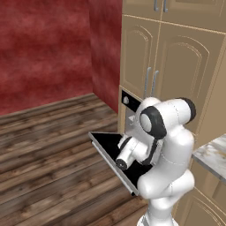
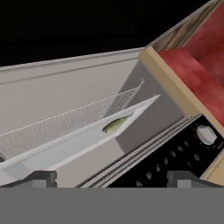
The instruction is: Place the fish on the top rack of the oven, and slide the tray back inside. Close the oven door.
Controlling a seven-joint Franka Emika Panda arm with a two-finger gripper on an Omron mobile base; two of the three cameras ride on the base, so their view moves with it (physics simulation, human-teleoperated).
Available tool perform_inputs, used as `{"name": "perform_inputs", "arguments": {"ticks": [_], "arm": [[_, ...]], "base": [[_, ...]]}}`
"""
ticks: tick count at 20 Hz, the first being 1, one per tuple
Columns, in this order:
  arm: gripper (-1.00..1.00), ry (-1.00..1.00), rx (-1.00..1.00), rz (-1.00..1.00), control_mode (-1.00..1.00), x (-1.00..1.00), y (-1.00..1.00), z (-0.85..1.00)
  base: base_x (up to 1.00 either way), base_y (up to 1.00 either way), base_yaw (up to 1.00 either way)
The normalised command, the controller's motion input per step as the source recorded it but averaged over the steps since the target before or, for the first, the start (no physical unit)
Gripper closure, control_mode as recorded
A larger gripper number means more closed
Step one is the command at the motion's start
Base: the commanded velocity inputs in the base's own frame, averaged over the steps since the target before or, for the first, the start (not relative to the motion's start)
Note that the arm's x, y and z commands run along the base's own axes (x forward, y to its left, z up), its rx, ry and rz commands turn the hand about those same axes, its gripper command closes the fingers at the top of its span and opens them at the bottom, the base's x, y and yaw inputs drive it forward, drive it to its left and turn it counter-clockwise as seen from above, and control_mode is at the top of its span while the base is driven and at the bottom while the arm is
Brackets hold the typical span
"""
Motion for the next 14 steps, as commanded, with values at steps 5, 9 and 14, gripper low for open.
{"name": "perform_inputs", "arguments": {"ticks": [5, 9, 14], "arm": [[-1.00, -0.03, -0.01, 0.00, -1.00, -0.03, 0.67, 1.00], [-1.00, 0.03, -0.05, 0.00, -1.00, -0.11, 0.78, 1.00], [-1.00, 0.13, -0.11, 0.00, -1.00, -0.36, 0.93, 0.98]], "base": [[0.00, 0.00, 0.00], [0.00, 0.00, 0.00], [0.00, 0.00, 0.00]]}}
